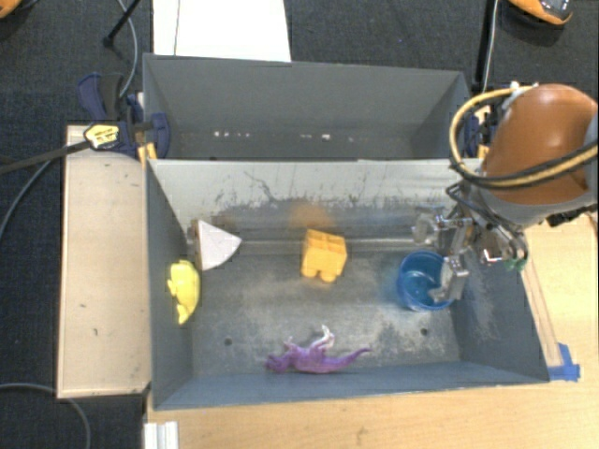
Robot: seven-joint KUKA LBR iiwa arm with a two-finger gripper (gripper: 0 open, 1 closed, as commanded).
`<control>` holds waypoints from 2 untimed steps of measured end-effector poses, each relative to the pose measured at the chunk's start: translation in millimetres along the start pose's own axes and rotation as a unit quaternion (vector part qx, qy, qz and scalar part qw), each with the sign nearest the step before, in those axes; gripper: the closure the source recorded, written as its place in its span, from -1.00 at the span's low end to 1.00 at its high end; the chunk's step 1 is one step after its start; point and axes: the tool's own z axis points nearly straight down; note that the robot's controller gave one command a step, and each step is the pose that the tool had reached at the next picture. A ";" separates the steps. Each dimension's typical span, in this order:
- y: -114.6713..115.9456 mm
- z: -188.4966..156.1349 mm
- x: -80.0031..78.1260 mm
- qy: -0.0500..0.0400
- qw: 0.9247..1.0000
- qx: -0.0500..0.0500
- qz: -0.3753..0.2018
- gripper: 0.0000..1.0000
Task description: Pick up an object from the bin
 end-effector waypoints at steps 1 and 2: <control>-0.8 -8.7 -0.9 -0.001 1.000 0.000 0.015 -1.00; -0.8 10.8 8.3 -0.002 0.997 0.001 -0.074 -1.00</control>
Offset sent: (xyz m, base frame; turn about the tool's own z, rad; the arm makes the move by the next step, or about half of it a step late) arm -0.0229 -0.0056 -0.0347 -0.3529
